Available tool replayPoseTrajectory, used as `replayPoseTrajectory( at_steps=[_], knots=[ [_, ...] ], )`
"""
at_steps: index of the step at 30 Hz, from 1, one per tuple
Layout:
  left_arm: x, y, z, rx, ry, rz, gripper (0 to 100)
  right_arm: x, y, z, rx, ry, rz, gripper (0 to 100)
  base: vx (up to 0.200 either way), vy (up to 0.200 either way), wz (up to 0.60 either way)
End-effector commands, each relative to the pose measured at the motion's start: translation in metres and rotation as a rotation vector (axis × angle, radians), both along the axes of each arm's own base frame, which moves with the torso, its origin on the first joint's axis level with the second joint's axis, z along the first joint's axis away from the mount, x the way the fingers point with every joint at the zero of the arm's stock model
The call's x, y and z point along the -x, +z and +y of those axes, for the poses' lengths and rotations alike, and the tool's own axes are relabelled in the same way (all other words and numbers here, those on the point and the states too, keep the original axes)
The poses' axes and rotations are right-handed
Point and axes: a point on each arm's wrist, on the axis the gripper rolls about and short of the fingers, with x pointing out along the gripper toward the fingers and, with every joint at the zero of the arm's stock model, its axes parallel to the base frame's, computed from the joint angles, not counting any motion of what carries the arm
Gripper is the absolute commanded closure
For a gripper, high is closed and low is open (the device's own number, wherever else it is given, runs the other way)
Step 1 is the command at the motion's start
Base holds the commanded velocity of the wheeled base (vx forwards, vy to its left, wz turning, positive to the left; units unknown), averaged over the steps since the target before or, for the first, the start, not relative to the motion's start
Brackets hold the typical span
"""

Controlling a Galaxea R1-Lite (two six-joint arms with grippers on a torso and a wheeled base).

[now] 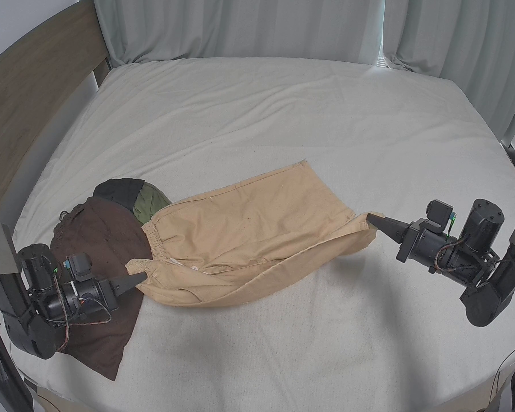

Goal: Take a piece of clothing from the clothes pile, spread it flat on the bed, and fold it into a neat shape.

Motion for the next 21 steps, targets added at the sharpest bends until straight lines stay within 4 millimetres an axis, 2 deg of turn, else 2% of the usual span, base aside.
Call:
replayPoseTrajectory(
  at_steps=[1, 9, 16, 21],
  knots=[
    [-0.001, 0.001, 0.001, 0.002, 0.007, -0.003, 100, -0.008, -0.001, 0.000, -0.002, -0.005, -0.009, 100, 0.000, 0.000, 0.00],
    [-0.002, 0.002, 0.002, 0.003, 0.012, -0.007, 100, -0.017, 0.004, 0.002, -0.010, -0.005, -0.037, 100, 0.000, 0.000, 0.00],
    [-0.004, 0.014, 0.003, 0.077, 0.040, 0.012, 100, -0.040, 0.007, 0.007, -0.056, -0.004, -0.042, 100, 0.000, 0.000, 0.00],
    [-0.009, 0.016, 0.002, 0.091, 0.072, 0.016, 100, -0.059, 0.005, 0.011, -0.092, -0.001, -0.040, 100, 0.000, 0.000, 0.00]
  ],
)
